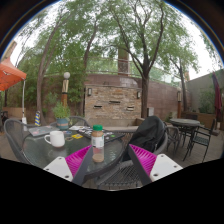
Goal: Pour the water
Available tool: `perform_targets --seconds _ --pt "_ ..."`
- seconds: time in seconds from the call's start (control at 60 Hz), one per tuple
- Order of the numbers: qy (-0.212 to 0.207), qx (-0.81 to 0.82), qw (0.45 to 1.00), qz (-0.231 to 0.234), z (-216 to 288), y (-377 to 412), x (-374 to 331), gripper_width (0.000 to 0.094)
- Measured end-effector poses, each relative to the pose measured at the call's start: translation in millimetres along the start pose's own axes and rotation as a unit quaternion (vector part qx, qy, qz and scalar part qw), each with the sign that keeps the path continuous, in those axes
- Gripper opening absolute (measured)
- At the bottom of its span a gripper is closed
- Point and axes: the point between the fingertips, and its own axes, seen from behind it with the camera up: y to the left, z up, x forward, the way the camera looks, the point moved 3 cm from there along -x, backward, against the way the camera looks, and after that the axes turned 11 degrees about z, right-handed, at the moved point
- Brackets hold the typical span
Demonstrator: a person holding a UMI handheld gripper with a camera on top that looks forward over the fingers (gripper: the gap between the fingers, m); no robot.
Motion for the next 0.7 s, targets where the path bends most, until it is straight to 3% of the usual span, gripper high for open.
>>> perform_targets --seconds 0.2,0.467,0.517,0.55,0.567,0.7 --pt "0.006 0.013 0.999 0.038 -26.0 36.4 95.6 0.0829" --pt "0.012 0.017 1.0 -0.017 -27.3 25.5 192.4 0.0831" --pt "0.019 0.022 0.999 -0.017 -30.2 25.4 203.3 0.0736" --pt "0.027 0.025 0.999 -0.029 -38.1 26.1 215.5 0.0483" --pt "0.029 0.025 0.999 -0.037 -38.0 24.1 217.4 0.0427" --pt "0.012 0.051 0.997 -0.055 -39.4 10.8 223.7 0.0424"
